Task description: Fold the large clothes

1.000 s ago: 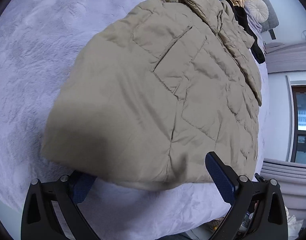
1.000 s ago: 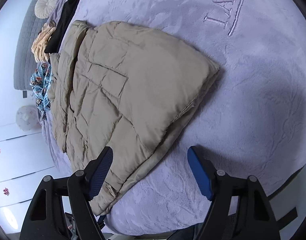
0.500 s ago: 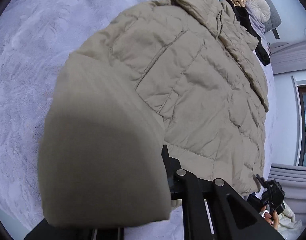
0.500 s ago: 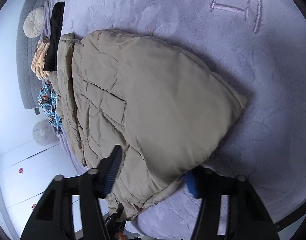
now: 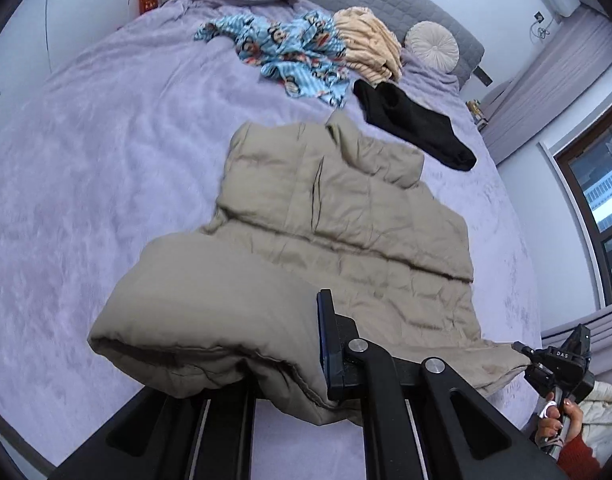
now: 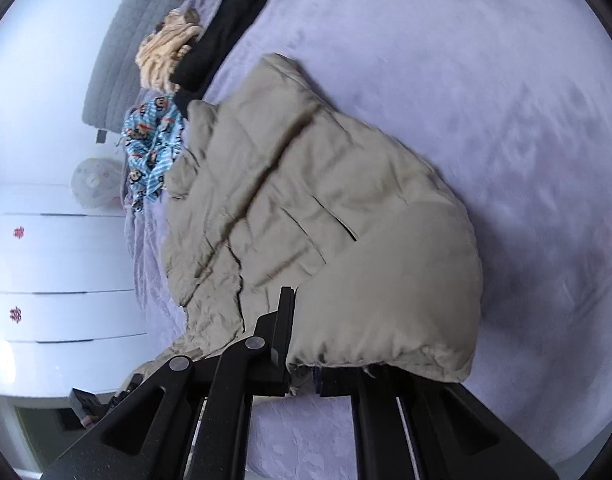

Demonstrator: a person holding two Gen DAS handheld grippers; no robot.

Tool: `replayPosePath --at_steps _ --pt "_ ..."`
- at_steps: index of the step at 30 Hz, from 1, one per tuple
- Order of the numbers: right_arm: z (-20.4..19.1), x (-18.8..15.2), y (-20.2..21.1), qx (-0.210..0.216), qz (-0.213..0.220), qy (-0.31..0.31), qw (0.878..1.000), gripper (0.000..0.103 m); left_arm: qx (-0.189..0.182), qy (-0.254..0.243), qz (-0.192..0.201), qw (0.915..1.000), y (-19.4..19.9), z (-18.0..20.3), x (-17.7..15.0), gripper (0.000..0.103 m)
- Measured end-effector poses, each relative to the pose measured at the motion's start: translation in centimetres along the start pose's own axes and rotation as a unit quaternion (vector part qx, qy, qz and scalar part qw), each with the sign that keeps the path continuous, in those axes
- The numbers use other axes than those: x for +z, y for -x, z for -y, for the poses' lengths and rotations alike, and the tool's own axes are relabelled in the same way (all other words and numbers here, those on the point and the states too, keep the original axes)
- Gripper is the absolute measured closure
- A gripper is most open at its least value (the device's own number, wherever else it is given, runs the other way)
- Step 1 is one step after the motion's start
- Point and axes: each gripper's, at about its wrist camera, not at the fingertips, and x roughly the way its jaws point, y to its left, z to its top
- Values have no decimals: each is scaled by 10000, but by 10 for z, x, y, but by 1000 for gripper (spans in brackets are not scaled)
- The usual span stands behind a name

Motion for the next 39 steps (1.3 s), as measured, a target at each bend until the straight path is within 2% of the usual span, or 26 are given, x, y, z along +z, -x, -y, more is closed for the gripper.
replayPosePath --at_steps 4,7,11,14,19,24,28,31,33,34,35,36,37,38,39 --pt "-54 52 7 94 177 779 9968 95 187 -10 436 9989 0 22 48 92" --pt "-96 89 0 20 265 1396 9899 95 356 121 612 9974 -13 28 82 92" --pt "-136 133 -23 -100 393 1827 9823 95 638 72 649 9958 -47 32 121 92" --pt "-150 158 -53 -259 439 1918 9801 95 905 -75 511 9946 -85 28 143 92" --pt "-149 183 -112 -637 485 1770 9809 95 1173 -269 257 9924 -155 17 162 91" --pt "-133 203 -165 -820 483 1573 9830 95 1302 -147 25 9914 -223 -2 174 91" --pt "-118 214 -200 -902 404 1423 9849 95 1290 -136 -75 9915 -254 -14 176 91" --pt "-113 213 -213 -924 408 1365 9855 95 1288 -311 -67 9912 -252 -11 176 90" --pt "-113 212 -212 -940 402 1341 9857 94 1148 -423 86 9924 -235 -8 175 85" --pt "-115 213 -209 -942 409 1356 9854 94 991 -396 255 9940 -223 -9 173 77" --pt "-119 213 -203 -957 415 1420 9844 93 844 -395 403 9948 -210 -9 171 56" --pt "-123 212 -198 -957 448 1486 9832 89 790 -442 524 9945 -199 -7 169 39" --pt "-127 210 -190 -908 495 1560 9823 80 882 -547 670 9923 -188 -3 167 13" --pt "-131 207 -182 -844 544 1612 9818 73 1038 -697 854 9885 -177 3 165 11" --pt "-135 204 -173 -784 603 1664 9811 53 1156 -894 959 9846 -170 9 163 11"
